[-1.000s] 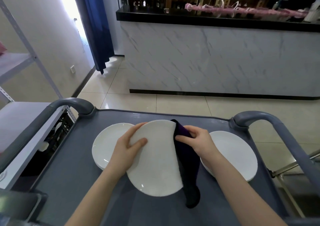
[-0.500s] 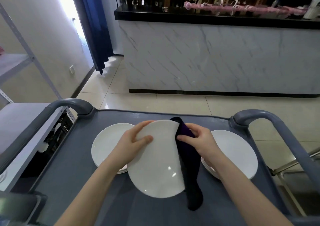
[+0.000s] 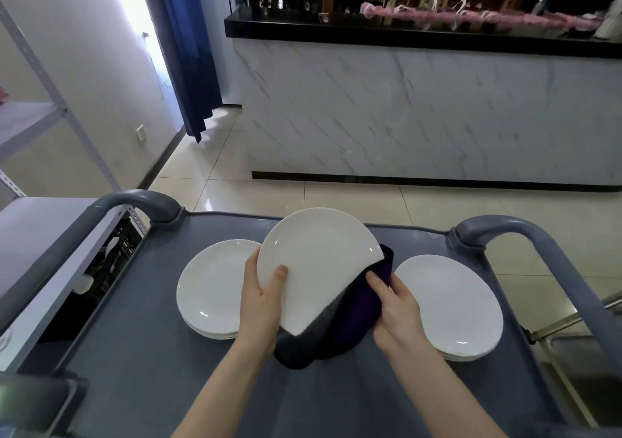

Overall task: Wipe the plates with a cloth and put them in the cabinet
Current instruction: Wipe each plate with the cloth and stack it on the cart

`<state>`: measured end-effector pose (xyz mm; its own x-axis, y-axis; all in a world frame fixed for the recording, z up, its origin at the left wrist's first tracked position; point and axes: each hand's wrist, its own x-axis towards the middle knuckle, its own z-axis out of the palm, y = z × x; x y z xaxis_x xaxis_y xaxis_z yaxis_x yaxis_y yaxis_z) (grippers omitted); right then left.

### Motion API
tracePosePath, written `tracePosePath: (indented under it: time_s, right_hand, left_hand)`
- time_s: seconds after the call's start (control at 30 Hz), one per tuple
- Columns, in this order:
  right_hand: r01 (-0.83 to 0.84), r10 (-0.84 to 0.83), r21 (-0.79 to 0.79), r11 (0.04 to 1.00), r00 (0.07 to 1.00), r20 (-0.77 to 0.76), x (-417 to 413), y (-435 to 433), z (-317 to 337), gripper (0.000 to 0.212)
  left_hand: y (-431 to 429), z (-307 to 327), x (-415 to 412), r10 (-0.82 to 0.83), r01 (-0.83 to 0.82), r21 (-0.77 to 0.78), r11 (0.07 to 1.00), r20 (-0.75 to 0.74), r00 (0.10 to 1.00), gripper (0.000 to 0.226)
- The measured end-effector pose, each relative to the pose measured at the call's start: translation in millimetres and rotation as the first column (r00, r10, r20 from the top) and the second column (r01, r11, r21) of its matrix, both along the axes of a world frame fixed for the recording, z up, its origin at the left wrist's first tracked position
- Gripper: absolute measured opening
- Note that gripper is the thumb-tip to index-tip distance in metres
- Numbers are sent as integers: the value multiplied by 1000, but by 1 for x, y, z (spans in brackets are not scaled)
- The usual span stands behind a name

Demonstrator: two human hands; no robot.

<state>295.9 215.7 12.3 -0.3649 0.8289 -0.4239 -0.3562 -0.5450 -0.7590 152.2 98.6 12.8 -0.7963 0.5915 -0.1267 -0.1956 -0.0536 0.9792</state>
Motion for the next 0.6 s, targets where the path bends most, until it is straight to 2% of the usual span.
tracePosePath:
  time_s: [0.07, 0.2, 0.27, 0.33, 0.4, 0.43, 0.5, 0.6]
  right_hand:
    - [-46, 45, 20, 999, 997, 63, 4, -1, -2, 20]
    - [-214, 153, 260, 942, 960, 236, 9, 22, 14, 24]
    - [-339, 216, 413, 845, 924, 316, 6, 33, 28, 23]
    - [-493, 275, 516, 700, 853, 443, -3, 40, 40, 22]
    - [-620, 290, 551, 558, 768, 571, -14, 42, 45, 21]
    - [-652, 288, 553, 518, 742, 606, -19, 42, 46, 20]
    - [-662, 294, 560, 499, 737, 609, -24, 41, 47, 20]
    - [-587, 324, 545, 598, 800, 505, -18, 37, 44, 19]
  left_hand:
    - [2, 1, -3, 17, -18, -35, 999, -33, 999, 36]
    - [-6, 11, -25, -196, 172, -127, 977, -209, 958, 32]
    - [-9, 20, -33, -331, 293, -168, 941, -287, 899, 35]
    - [-7, 30, -39, -446, 376, -255, 891, -342, 827, 37]
    - [-5, 36, -42, -523, 398, -356, 846, -400, 753, 35]
    - [-4, 39, -43, -541, 395, -386, 833, -422, 727, 33]
    - [-5, 40, -44, -526, 376, -384, 843, -447, 724, 31]
    - [-11, 36, -44, -443, 358, -272, 893, -403, 800, 33]
